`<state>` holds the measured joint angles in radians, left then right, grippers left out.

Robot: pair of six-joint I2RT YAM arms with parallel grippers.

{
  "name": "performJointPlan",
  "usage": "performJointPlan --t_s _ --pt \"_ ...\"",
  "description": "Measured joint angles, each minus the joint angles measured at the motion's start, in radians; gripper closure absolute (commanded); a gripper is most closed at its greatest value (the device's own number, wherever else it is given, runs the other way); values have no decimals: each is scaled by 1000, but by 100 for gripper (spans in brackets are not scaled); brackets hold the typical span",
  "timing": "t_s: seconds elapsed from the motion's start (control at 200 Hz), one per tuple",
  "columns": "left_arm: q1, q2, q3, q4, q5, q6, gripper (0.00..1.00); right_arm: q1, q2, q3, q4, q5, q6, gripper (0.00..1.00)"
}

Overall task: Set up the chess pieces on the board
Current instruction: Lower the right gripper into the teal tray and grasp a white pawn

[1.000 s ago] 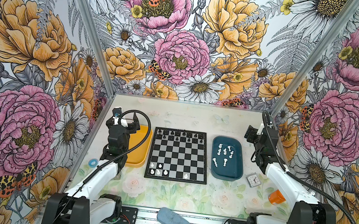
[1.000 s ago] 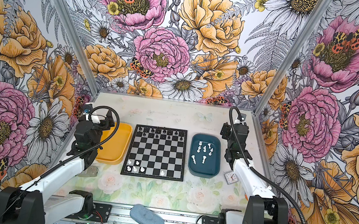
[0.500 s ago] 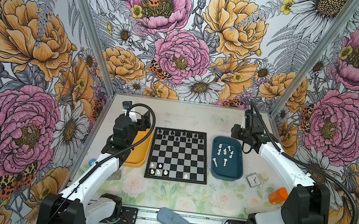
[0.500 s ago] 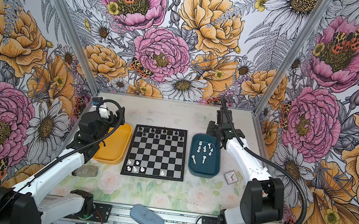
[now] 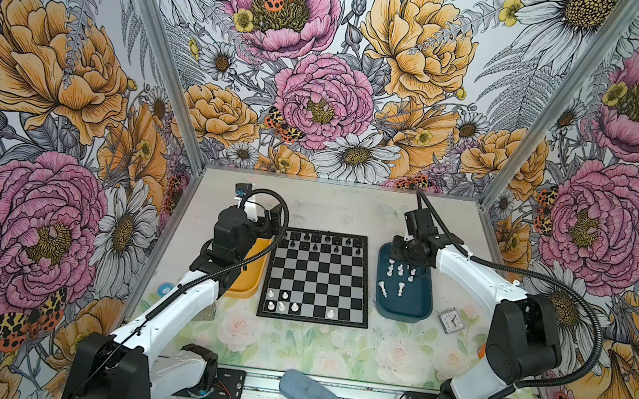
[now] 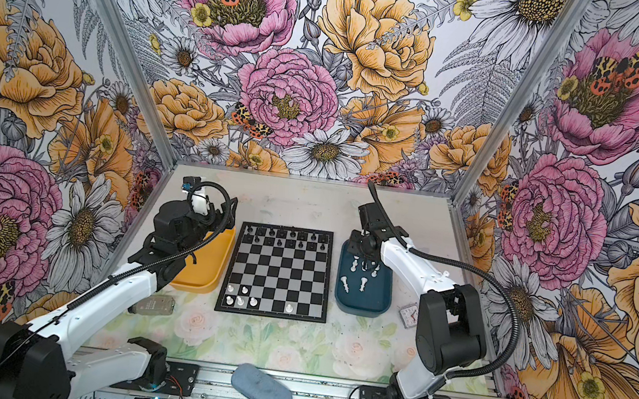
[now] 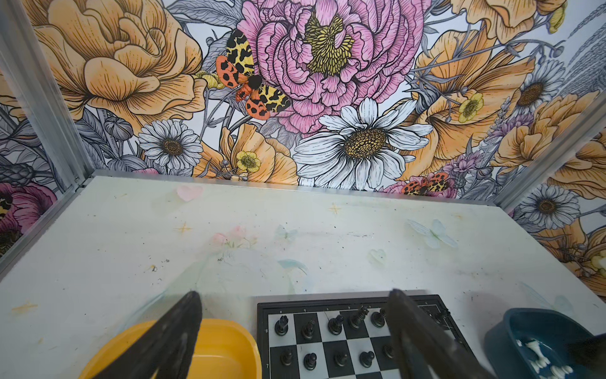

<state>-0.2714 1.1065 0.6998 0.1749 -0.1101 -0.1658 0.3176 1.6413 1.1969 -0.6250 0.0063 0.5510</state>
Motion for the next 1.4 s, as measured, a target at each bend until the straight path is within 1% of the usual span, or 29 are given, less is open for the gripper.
performJointPlan --t_s 0.42,0.751,1.086,1.401 --pt "-4 -1 0 0 0 0 11 2 60 21 2 19 61 67" --pt "-5 -6 0 1 0 0 11 -2 121 53 8 45 70 67" --pt "-5 -5 0 1 0 0 11 -29 172 78 8 45 70 67" --pt "-5 -5 0 1 0 0 11 -30 196 92 8 40 70 67"
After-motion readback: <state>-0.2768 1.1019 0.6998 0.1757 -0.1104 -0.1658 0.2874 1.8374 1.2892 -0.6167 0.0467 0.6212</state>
